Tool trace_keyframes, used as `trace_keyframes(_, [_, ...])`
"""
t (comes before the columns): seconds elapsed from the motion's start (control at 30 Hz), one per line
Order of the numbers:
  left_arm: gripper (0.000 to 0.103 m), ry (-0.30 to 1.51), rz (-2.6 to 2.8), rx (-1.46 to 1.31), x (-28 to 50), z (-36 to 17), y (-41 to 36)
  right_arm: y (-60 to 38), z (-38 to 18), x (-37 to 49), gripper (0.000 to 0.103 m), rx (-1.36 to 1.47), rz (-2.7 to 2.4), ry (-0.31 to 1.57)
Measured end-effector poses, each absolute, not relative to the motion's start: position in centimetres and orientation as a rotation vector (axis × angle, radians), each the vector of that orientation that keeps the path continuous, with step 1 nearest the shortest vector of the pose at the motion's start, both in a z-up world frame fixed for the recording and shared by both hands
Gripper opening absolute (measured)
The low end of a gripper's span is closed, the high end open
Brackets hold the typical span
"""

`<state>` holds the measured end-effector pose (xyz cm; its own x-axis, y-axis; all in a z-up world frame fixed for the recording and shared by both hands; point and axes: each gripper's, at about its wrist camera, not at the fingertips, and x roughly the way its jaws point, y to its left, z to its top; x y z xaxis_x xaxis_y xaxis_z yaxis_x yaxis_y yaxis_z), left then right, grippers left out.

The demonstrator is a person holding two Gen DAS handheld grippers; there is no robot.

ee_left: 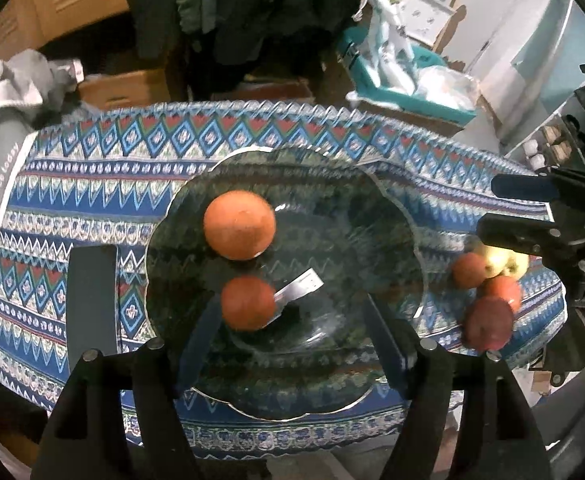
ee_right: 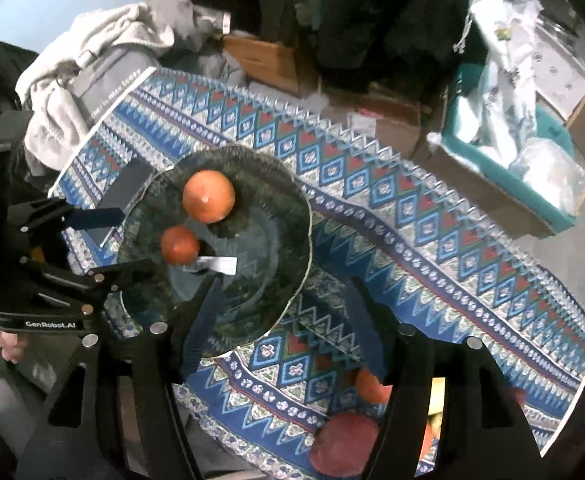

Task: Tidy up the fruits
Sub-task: 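Open both grippers to drop the oranges into the bowl, then move both grippers back toward the fruit cluster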

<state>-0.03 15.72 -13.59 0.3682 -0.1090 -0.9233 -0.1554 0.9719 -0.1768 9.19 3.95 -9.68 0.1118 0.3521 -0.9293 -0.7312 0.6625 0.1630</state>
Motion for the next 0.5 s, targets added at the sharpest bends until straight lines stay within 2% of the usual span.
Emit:
trace_keyframes(0.1, [0.075,1.177,0.017,-0.242,0.0,-12.5,15.0,3.0,-8.5,9.1,0.067,-0.375,0.813,1.191])
trace_keyframes(0.2, [0.078,1.155,-0.001,-0.232,0.1,-11.5,14.1,1.9,-7.5,9.0,0.074,-0.363,0.8,1.168])
trace_keyframes(0.5, [0.078,1.133,-0.058,-0.187,0.8,-9.8,10.8,-2.2,-5.3,8.9,0.076,-0.328,0.76,1.124])
